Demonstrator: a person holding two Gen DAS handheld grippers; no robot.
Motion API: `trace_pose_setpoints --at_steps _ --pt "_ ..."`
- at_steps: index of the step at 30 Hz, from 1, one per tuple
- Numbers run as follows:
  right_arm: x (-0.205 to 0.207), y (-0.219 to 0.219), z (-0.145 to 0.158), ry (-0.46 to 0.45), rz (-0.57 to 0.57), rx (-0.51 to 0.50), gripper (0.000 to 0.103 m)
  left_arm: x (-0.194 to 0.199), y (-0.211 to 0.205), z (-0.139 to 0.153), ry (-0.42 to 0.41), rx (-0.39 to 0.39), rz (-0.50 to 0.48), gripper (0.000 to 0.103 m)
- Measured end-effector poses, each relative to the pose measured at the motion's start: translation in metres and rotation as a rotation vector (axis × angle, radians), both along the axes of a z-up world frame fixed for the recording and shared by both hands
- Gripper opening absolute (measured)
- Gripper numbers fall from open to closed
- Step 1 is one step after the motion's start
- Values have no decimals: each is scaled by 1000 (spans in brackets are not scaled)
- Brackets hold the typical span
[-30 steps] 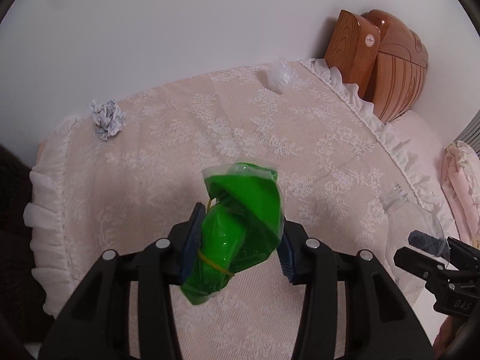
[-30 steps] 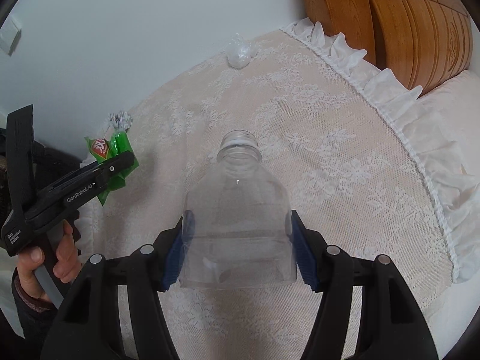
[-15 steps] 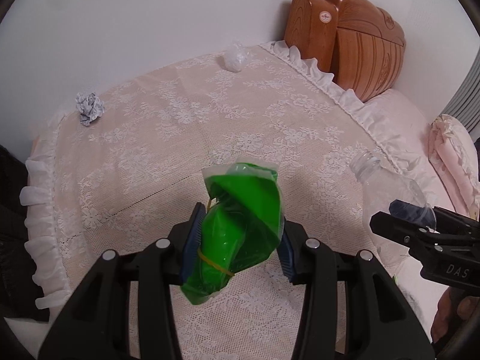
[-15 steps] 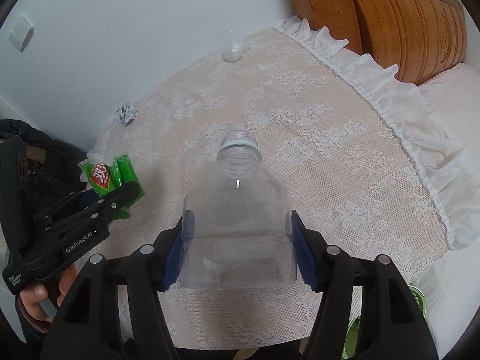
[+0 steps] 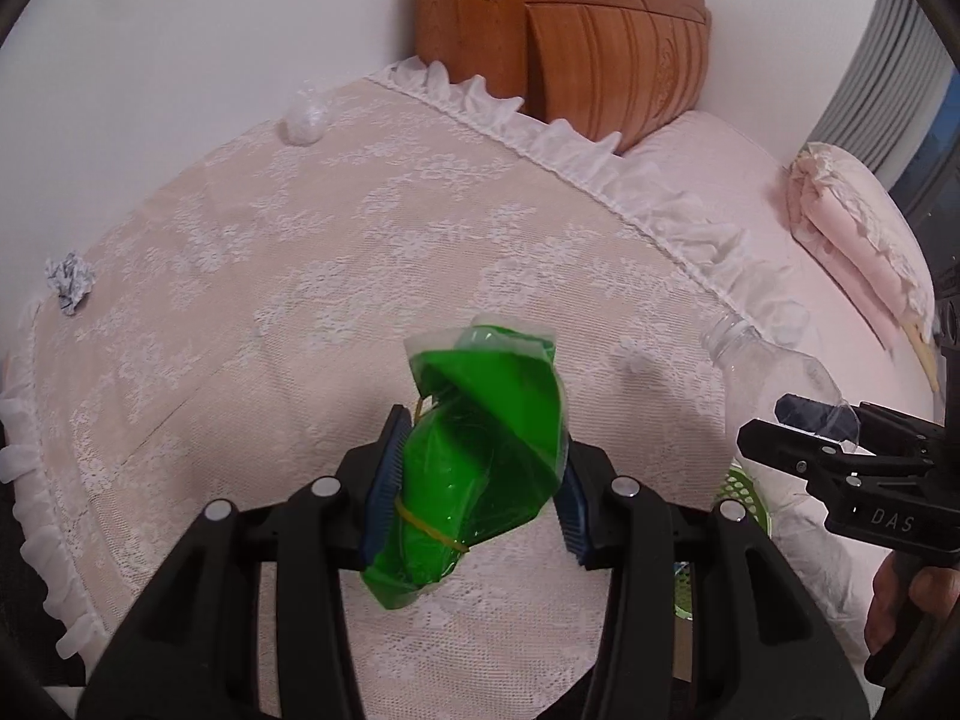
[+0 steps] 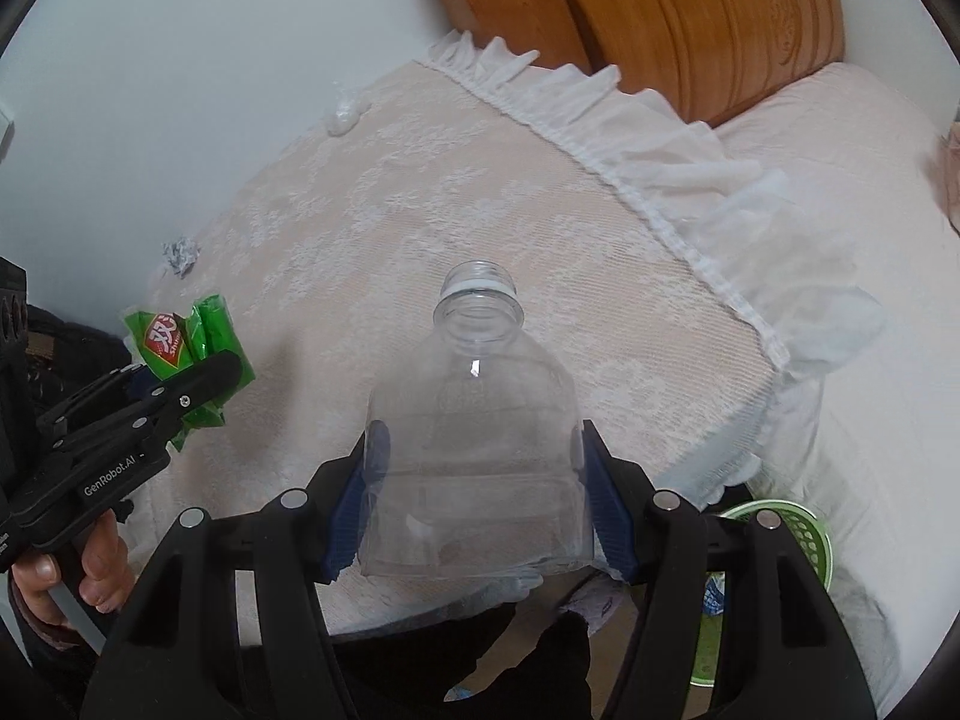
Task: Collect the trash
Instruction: 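Carry both items to the green wastebasket and release them inside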
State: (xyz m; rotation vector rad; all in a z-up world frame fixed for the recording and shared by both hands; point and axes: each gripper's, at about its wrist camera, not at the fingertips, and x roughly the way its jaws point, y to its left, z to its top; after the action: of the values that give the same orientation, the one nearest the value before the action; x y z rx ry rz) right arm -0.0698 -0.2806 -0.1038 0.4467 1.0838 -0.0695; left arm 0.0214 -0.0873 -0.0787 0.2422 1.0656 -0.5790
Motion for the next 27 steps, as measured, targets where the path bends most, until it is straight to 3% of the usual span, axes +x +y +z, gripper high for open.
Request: trace_pose_setpoints --at_steps 6,13,20,27 --pt "-67 -49 -9 65 -165 -33 63 -32 -53 -3 36 -18 -170 44" --pt "-138 -95 -37 128 -350 -4 63 -81 -122 -12 85 -12 -375 44" --pt "-187 -119 -59 137 -416 21 63 -136 -196 -25 123 -24 -555 44" --pt "-210 -138 -92 178 -454 14 64 -174 -228 -36 119 29 -617 44"
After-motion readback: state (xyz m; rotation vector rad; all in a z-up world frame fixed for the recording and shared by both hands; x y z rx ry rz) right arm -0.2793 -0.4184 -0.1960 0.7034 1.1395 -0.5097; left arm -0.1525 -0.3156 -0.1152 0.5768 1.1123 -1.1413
